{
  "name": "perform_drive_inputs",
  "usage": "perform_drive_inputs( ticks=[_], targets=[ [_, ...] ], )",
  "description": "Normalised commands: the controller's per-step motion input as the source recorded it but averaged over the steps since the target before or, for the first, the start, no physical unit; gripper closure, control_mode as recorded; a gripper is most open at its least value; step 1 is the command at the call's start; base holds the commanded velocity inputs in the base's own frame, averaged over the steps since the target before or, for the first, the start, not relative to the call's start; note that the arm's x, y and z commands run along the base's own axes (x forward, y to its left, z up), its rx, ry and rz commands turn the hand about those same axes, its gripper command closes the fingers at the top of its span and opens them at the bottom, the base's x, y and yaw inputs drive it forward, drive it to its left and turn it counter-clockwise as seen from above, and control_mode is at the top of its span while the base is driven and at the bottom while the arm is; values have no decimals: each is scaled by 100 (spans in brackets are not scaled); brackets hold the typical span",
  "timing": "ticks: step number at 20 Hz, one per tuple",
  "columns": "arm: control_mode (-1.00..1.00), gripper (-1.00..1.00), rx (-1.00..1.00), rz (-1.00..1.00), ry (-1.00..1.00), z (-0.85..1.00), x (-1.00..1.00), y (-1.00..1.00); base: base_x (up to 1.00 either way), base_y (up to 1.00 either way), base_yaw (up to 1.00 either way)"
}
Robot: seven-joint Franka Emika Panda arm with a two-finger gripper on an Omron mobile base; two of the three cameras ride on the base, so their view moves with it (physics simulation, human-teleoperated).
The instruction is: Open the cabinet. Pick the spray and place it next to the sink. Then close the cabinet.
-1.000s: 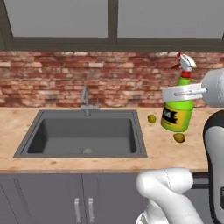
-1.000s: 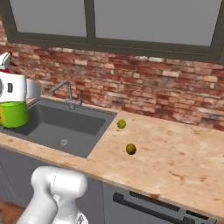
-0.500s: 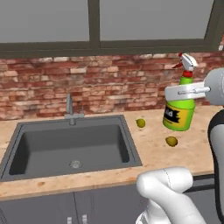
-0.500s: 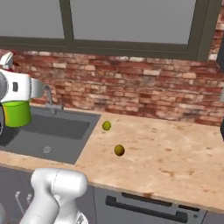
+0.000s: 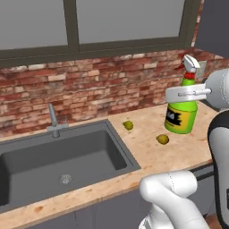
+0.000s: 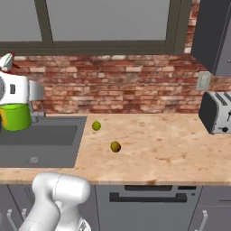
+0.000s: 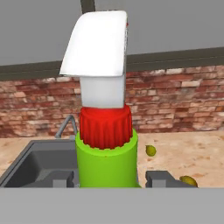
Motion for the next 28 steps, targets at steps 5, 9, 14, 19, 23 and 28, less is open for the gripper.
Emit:
perform_drive_inputs(
  ticks=[5, 9, 14, 19, 23, 28],
  targets=[
    [100, 100, 0, 0, 0, 0, 0, 0, 0, 0, 0],
    [100, 100, 0, 0, 0, 0, 0, 0, 0, 0, 0],
    [100, 100, 0, 0, 0, 0, 0, 0, 0, 0, 0],
    [-100, 100, 0, 0, 5, 0, 13, 0, 0, 0, 0],
    [-100, 100, 0, 0, 27, 0, 92, -1, 0, 0, 0],
    [-100, 100, 0, 9, 24, 0, 91, -39, 0, 0, 0]
  ],
)
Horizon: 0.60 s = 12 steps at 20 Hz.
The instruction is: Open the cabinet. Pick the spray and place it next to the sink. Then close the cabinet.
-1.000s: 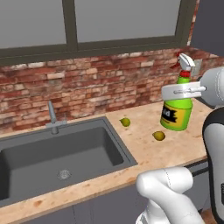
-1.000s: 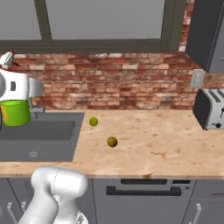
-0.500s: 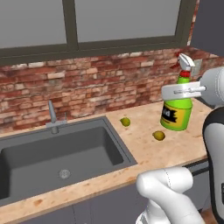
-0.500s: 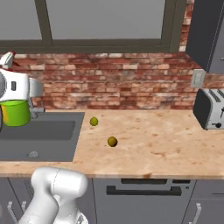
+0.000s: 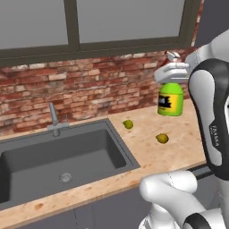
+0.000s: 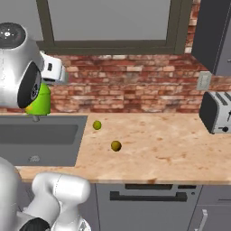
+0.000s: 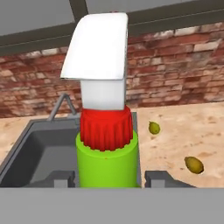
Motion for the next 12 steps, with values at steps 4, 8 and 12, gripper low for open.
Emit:
perform_drive_inputs(
  ticks=[4, 8, 12],
  targets=[
    [-100, 100, -3, 0, -16, -57, 47, -5, 0, 0, 0],
    [-100, 100, -5, 4, -30, -82, 24, -3, 0, 0, 0],
    [-100, 100, -1, 23, -23, -45, 25, -1, 0, 0, 0]
  ],
)
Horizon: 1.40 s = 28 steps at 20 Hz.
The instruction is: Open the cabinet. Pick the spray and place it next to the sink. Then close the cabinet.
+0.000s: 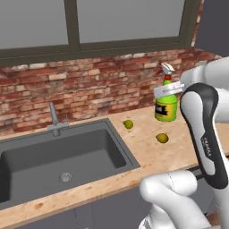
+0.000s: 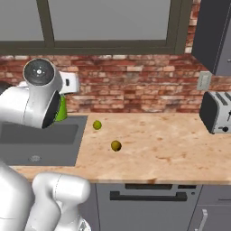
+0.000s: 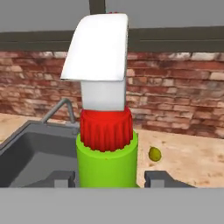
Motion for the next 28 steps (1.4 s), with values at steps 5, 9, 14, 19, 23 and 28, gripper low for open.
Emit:
perform_drive_inputs(
  ticks=[5, 9, 14, 19, 23, 28],
  targets=[
    [-100, 100, 0, 32, -12, -6, 19, -27, 0, 0, 0],
    [-100, 100, 0, 27, 0, 0, 35, -37, 0, 0, 0],
    [-100, 100, 0, 22, 1, 0, 26, -16, 0, 0, 0],
    [-100, 100, 0, 9, 1, -8, 5, 0, 0, 0, 0],
    [-100, 100, 0, 0, 0, -29, 0, 0, 0, 0, 0],
    [-100, 100, 0, 0, 0, -56, 0, 1, 0, 0, 0]
  ],
)
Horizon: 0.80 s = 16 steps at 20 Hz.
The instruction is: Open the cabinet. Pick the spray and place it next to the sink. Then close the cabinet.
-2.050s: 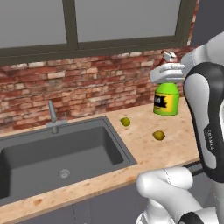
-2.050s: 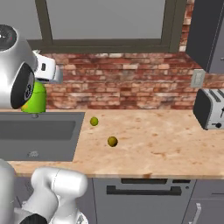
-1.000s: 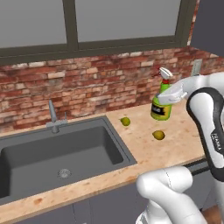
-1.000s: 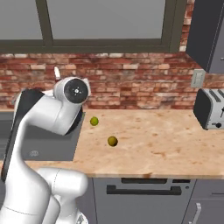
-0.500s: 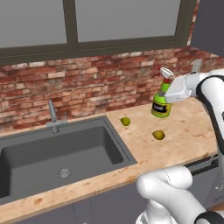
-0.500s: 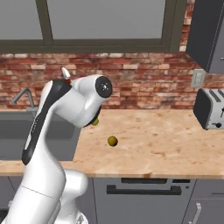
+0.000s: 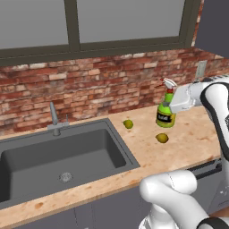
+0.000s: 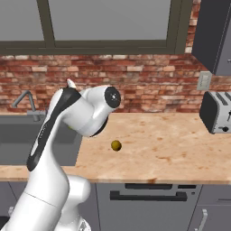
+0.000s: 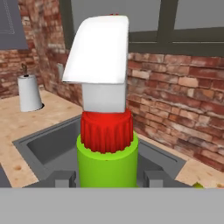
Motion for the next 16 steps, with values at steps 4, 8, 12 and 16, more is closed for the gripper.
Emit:
perform_drive_inputs(
  ticks=[4, 8, 12, 16],
  targets=[
    [-100, 100, 0, 0, 0, -70, 0, 4, 0, 0, 0],
    [-100, 100, 0, 0, 0, -55, 0, 0, 0, 0, 0],
    [-100, 100, 0, 0, 0, -44, 0, 0, 0, 0, 0],
    [-100, 100, 0, 0, 0, -43, 6, 0, 0, 0, 0]
  ],
)
